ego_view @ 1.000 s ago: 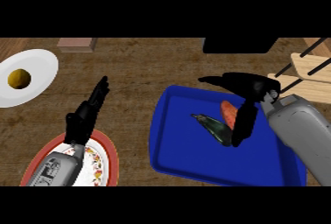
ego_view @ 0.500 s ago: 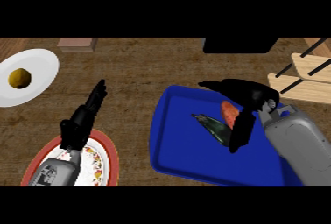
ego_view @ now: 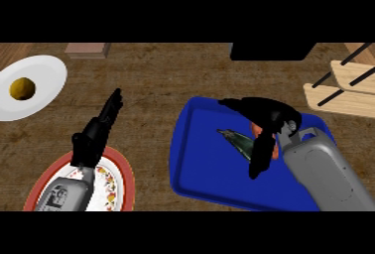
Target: Pick the eggplant from the tray and place it in the tiered shelf
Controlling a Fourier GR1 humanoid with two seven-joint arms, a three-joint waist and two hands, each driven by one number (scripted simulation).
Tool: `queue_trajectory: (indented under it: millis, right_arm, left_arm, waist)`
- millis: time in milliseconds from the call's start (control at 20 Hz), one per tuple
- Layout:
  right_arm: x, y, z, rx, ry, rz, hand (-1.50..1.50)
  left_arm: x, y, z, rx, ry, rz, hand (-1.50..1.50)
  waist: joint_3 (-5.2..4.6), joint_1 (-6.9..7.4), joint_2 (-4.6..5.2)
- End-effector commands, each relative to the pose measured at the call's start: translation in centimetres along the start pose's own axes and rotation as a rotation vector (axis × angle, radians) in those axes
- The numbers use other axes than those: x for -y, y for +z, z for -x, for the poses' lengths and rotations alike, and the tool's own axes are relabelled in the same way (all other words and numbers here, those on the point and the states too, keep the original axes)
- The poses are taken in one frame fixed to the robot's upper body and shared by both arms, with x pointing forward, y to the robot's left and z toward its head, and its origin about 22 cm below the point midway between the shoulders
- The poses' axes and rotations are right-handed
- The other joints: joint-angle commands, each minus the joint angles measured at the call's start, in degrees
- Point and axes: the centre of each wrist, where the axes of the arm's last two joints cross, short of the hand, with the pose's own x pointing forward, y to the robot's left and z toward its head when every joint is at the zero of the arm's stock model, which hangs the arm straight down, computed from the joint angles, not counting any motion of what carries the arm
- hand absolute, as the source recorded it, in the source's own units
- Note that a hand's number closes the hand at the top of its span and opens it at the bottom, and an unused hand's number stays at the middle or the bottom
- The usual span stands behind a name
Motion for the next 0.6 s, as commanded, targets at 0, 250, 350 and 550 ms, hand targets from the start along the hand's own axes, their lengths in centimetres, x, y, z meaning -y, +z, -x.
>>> queue_trajectory:
  millis: [0,250,350,550]
  right_arm:
    - [-0.7,1.1,0.3,-0.023,0.026,-0.014,-1.50]
    - [-0.7,-0.1,-0.2,-0.051,0.036,-0.019,-1.50]
    - [-2.4,-1.4,0.1,-0.054,0.055,-0.041,-1.50]
    - [-1.7,-2.1,0.6,-0.061,0.087,-0.031,-1.50]
  left_arm:
    - [-1.4,-0.1,0.5,-0.006,-0.003,-0.026,0.00]
    - [-0.1,1.3,0.1,-0.008,-0.005,-0.006,0.00]
    - [-0.2,-0.4,-1.8,0.002,-0.003,0.003,0.00]
    - [0.3,0.8,-0.3,0.014,-0.006,0.008,0.00]
  waist:
    - [0.00,-0.15,-0.03]
    - [0.00,0.10,-0.02]
    - [0.01,0.10,0.02]
    - [0.01,0.23,0.03]
